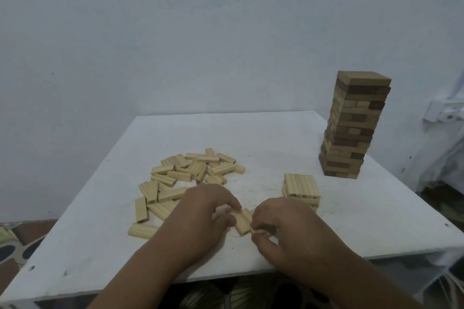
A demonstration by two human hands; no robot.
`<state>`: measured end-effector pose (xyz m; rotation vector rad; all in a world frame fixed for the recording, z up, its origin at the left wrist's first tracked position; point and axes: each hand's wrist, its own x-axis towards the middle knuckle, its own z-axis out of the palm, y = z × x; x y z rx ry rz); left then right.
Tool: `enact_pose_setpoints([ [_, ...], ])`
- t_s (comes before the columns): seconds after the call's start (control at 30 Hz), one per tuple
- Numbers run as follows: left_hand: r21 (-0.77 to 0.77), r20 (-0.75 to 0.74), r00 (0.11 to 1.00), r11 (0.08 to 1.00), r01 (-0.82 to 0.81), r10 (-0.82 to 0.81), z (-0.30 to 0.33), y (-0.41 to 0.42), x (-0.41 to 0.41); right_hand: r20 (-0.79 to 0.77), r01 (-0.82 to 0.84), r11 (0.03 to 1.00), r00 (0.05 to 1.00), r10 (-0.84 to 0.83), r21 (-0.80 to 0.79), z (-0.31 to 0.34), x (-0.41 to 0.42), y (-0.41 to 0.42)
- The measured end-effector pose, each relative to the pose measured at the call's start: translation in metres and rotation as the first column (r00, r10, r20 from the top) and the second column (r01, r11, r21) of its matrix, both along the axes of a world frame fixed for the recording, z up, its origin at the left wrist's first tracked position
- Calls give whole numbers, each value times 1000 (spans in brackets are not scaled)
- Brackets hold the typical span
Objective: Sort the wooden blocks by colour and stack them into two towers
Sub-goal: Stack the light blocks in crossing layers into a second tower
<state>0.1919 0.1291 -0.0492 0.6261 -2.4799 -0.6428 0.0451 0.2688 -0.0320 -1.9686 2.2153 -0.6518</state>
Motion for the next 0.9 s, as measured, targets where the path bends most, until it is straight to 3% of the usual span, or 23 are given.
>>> enact_pose_setpoints([
  [0.13, 13, 42, 996, 996, -85, 85, 2, -3, -1, 31, -34, 999, 999, 33, 41, 3, -6, 1],
  [0.3, -20, 14, 998, 998, -55, 55, 7, -9, 3, 62, -45, 992, 997, 38, 119, 8, -6, -7],
  [0.47, -63, 151, 985, 995, -77, 86, -1, -12, 8, 20, -14, 990, 1000, 12, 141, 11, -6, -11],
  [0.63, -120, 135, 986, 989, -84, 100, 3, -4, 4, 6, -28, 988, 1000, 28, 153, 9, -5, -12],
  [0.9, -61, 75, 996, 997, -38, 43, 3, -2, 3, 38, -68, 995, 997, 65, 67, 3, -7, -14],
])
